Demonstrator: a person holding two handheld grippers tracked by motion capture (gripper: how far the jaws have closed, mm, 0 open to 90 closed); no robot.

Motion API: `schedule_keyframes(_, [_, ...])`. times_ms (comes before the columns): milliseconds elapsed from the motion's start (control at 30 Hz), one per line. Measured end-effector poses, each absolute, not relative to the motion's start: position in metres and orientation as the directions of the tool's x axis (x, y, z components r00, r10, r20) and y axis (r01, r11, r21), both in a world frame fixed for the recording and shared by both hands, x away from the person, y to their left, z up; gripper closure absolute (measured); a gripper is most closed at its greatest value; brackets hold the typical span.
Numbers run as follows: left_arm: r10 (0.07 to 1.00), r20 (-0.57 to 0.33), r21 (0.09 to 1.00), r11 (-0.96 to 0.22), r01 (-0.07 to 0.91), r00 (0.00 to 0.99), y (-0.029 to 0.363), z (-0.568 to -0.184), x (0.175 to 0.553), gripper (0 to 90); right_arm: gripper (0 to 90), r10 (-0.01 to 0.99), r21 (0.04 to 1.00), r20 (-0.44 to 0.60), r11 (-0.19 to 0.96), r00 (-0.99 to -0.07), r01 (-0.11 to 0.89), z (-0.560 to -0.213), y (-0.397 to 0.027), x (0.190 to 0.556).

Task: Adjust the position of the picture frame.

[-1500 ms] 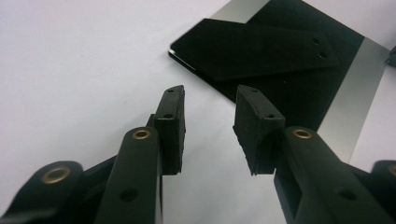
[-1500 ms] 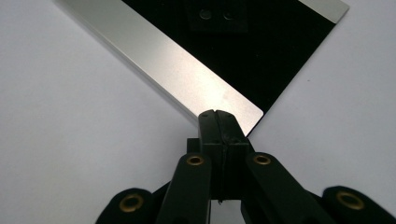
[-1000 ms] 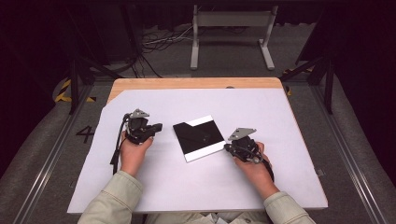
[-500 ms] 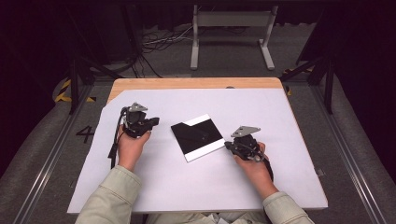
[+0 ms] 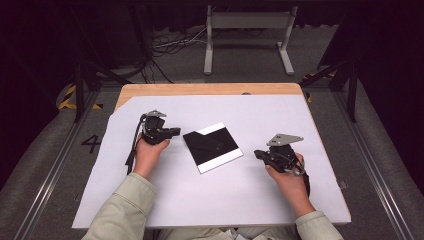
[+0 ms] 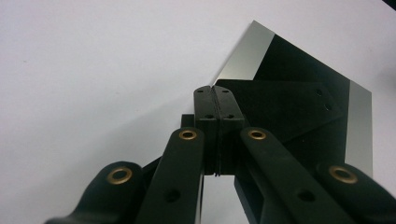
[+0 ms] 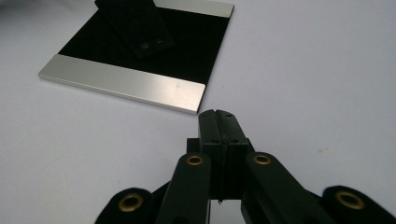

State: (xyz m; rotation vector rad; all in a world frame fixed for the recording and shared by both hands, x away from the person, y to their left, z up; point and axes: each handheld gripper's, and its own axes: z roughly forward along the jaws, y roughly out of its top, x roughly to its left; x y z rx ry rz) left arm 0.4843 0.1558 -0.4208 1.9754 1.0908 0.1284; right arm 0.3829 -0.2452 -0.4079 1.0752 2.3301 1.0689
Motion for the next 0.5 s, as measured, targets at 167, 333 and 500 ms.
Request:
schedule_keyframes(167, [0.723, -0.325, 0.7, -0.25, 0.669, 0.61, 0.15, -0.428, 0.489, 90.0, 90.0, 0.779, 0.763, -0.005, 0.408, -0.627, 0.501, -0.406, -0.259, 0.379])
schedule_keyframes(333, [0.743, -0.323, 0.687, -0.241, 0.685, 0.586, 0.147, -0.434, 0.493, 90.0, 90.0, 0.791, 0.768, -0.001, 0.393, -0.612, 0.506, -0.404, -0.268, 0.375])
schedule_keyframes(500, [0.786, -0.293, 0.711, -0.201, 0.674, 0.544, 0.15, -0.434, 0.496, 90.0, 90.0, 0.792, 0.765, 0.0, 0.393, -0.61, 0.51, -0.405, -0.269, 0.372])
